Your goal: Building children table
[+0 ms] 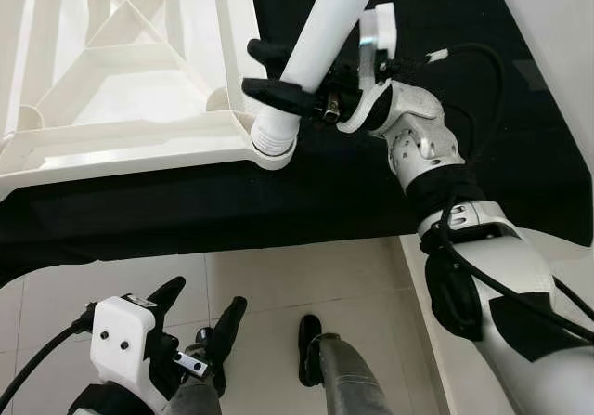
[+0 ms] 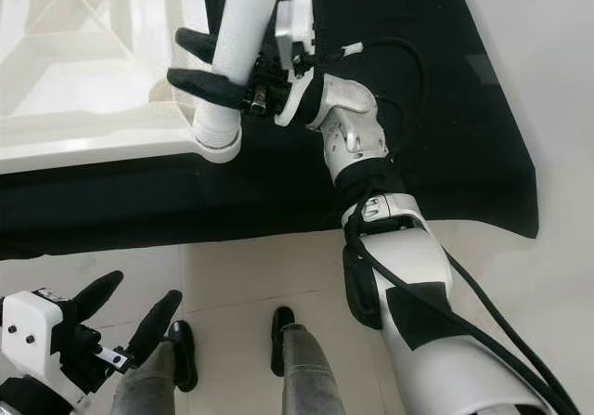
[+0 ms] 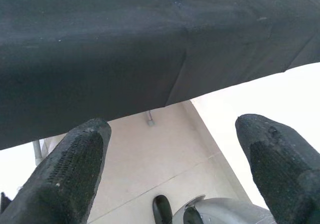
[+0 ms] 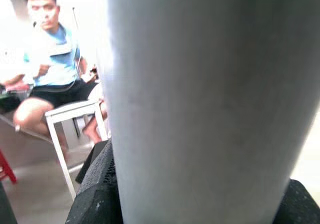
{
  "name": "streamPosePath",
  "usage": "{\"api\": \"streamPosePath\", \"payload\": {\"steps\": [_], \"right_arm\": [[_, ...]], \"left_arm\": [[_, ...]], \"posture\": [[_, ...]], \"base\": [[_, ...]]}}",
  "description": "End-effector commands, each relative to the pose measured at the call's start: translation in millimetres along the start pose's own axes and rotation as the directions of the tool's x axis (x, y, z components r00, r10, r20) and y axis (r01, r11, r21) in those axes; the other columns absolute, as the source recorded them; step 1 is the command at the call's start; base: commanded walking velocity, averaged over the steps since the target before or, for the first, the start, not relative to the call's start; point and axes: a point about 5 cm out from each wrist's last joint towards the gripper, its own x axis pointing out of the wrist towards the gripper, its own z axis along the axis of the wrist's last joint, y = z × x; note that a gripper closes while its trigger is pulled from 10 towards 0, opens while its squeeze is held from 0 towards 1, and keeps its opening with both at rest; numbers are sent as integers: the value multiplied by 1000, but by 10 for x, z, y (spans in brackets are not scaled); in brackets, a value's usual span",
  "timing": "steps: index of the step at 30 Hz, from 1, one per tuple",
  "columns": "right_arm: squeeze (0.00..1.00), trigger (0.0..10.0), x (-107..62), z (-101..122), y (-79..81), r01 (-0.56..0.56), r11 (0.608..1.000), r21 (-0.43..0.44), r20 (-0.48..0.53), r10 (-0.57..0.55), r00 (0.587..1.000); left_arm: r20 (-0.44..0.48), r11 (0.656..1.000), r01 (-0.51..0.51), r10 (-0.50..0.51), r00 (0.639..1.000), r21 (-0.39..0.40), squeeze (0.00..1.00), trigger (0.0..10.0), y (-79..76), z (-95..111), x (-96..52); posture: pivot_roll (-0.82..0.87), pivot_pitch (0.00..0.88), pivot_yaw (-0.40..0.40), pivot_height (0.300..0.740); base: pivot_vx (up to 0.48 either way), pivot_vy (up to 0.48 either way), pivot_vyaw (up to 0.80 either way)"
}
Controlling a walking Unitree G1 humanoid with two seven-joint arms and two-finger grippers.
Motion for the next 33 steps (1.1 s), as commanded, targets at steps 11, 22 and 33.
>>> {"api": "streamPosePath", "payload": {"steps": [11,22,33], "right_arm": [[0,10000,-113,-396,228,-228,973,-47,-357,196,913],[0,10000,-179,-498,215,-257,966,-11,-544,210,812],[0,10000,-137,-483,122,-100,989,111,-520,144,842]], "left_arm": [[-38,1000,-2,1,999,-22,0,10000,-10,-73,-19],[-36,1000,-1,0,999,-23,0,10000,-15,-68,-16],[-33,1000,-2,1,999,-24,0,10000,-16,-72,-4]], "posture": [[154,431,-112,740],[152,434,-117,740],[149,430,-120,740]], "base": [[0,0,0],[0,0,0],[0,0,0]]}}
